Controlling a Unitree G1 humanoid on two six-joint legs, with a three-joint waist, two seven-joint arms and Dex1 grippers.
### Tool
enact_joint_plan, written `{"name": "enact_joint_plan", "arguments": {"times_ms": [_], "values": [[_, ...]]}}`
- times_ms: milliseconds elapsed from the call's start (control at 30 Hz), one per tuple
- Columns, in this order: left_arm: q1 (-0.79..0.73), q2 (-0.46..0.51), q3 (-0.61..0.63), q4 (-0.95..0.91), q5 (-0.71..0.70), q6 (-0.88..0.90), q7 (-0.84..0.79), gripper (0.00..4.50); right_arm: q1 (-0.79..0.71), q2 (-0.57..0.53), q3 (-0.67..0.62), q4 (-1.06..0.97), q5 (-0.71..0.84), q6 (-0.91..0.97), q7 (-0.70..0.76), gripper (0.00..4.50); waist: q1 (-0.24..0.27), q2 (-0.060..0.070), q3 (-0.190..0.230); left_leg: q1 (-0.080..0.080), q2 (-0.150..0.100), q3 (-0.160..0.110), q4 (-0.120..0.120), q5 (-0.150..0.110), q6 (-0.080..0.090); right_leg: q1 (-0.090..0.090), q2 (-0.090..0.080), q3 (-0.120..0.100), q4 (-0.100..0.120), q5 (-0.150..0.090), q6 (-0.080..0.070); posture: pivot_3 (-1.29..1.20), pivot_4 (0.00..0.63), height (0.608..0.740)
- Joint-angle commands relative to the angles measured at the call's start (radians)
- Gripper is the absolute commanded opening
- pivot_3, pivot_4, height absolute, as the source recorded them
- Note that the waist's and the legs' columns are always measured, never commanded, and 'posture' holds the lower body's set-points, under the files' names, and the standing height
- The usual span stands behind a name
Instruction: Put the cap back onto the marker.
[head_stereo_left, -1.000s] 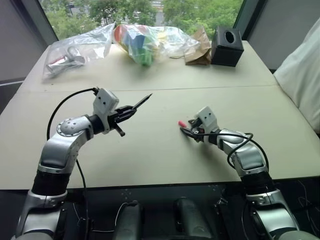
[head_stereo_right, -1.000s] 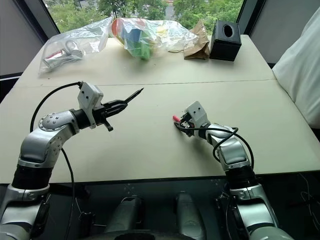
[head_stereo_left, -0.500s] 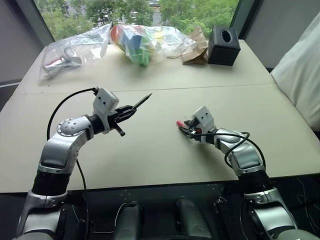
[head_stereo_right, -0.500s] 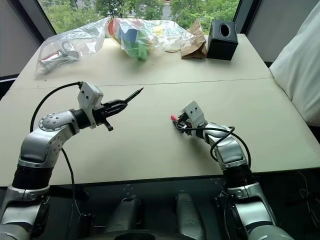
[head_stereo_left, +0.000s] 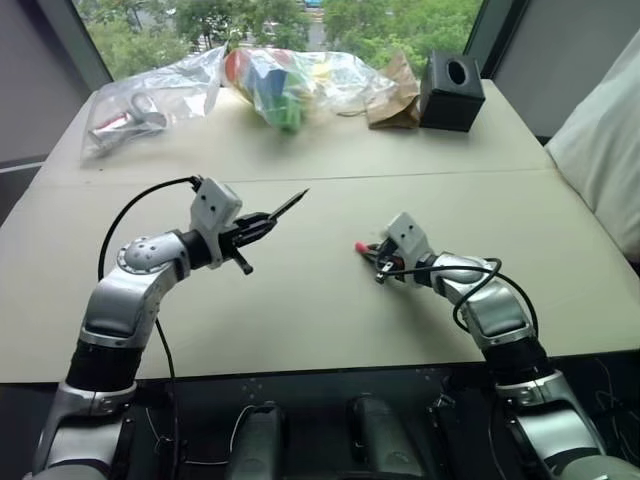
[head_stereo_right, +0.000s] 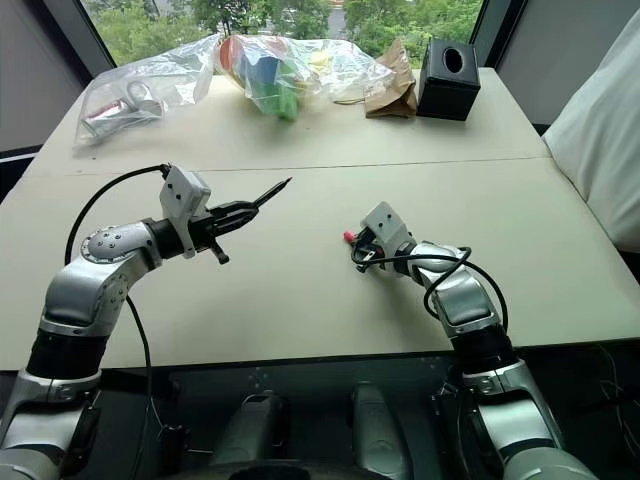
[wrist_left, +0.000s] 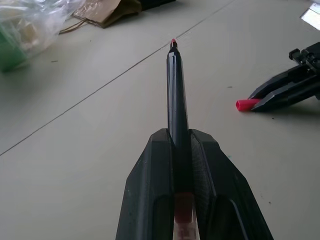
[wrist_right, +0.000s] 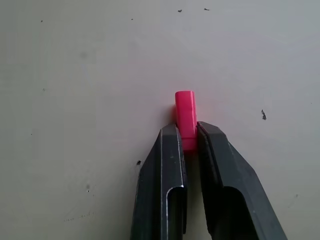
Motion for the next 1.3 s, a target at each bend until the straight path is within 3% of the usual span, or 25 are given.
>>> {"name": "enact_joint_plan", "arguments": {"times_ms": [33,200,467,1300], "values": [[0.008,0.051,-0.042,-0.002,0.048,-0.100,-0.092,0.00,-0.086,-0.100,0.001,-0.096,-0.014,-0.083,0.114,0.03,0.000,0.001,0.001,0.000,0.000,0.000,0.000,0.000,0.000,0.000,0.000,0.000,0.000,0.000,0.000,0.00,0.150,0.740],[-0.001,0.100,-0.106,0.054,0.095,-0.225,-0.228,0.00,-0.178,-0.192,0.027,-0.134,-0.002,-0.151,0.265,0.03,-0.005,0.001,0.001,-0.001,0.000,0.000,-0.001,0.000,0.000,-0.002,0.001,0.000,0.000,0.000,0.000,0.00,0.150,0.740],[-0.051,0.091,-0.107,0.128,0.101,-0.288,-0.307,0.00,-0.217,-0.209,0.048,-0.150,-0.017,-0.180,0.349,0.03,0.001,0.000,0.001,-0.001,0.000,0.001,-0.001,0.000,0.000,-0.002,0.000,0.000,0.000,0.000,0.000,0.00,0.150,0.740],[-0.068,0.059,-0.109,0.094,0.103,-0.299,-0.308,0.00,-0.231,-0.179,0.062,-0.153,-0.022,-0.185,0.393,0.03,0.001,0.000,0.001,-0.001,0.000,0.000,-0.001,0.000,0.000,-0.002,0.000,0.000,0.000,0.000,0.000,0.00,0.150,0.740]]}}
